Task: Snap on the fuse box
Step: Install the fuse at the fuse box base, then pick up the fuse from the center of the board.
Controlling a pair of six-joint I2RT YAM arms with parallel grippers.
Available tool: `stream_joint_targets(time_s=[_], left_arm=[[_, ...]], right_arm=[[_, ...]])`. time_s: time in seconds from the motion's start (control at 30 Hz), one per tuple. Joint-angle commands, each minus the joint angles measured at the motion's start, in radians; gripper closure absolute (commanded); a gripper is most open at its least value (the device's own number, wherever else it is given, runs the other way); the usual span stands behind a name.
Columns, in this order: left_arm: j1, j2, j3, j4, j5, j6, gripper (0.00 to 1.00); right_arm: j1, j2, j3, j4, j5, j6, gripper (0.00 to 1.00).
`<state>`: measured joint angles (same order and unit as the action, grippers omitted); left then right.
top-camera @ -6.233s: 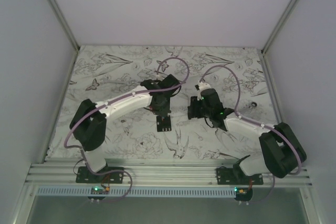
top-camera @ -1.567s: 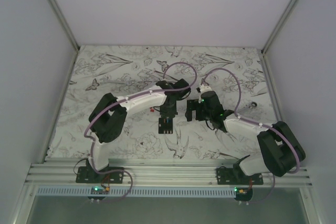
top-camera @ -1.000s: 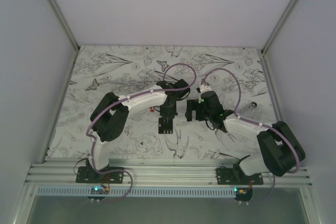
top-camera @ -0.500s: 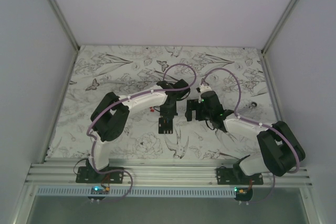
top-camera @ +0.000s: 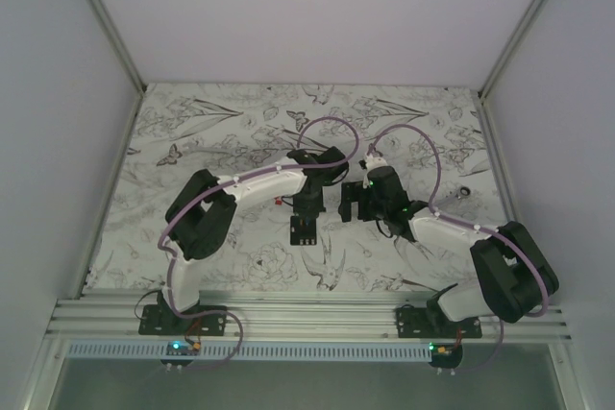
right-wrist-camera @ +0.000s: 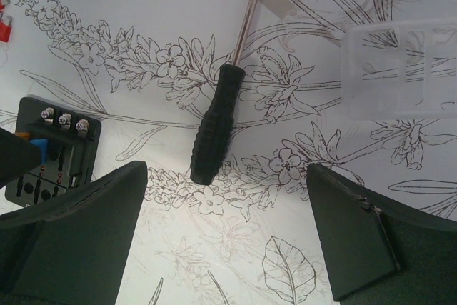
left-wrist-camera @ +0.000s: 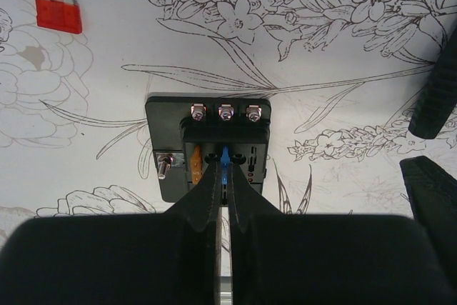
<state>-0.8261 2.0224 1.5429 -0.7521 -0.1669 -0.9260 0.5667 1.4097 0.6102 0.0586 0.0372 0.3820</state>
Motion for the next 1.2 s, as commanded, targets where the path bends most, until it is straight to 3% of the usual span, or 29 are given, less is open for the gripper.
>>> stream_joint_targets(time_s=[0.0,0.33,0.47,0.63,0.87,1.17], left_arm=[[-0.019,0.014,-0.052,-0.043,-0.002,-0.016,0.99],[-0.019,-0.111,0.04,-0.048,-0.027,0.038,0.73],[-0.004,-0.179,0.015,-0.052,-0.071,0.074,0.67],[0.097,-0.232,-0.077,-0.051,-0.1,0.088,0.65],[0.215,-0.15,-0.081,-0.019,-0.071,0.186,0.63],[0.272,0.006,-0.013,0.033,0.011,0.302,0.56]], right_arm=[[-0.005,0.004,0.034,0.006,-0.01,0.009,0.0],[-0.005,0.002,0.037,0.005,-0.014,0.011,0.0],[-0.005,0.002,0.035,0.005,-0.013,0.01,0.0],[-0.006,0.003,0.034,0.01,-0.014,0.011,0.0],[-0.005,0.016,0.031,0.019,-0.015,0.007,0.0],[-0.005,0.045,0.04,0.018,-0.014,0.003,0.0]])
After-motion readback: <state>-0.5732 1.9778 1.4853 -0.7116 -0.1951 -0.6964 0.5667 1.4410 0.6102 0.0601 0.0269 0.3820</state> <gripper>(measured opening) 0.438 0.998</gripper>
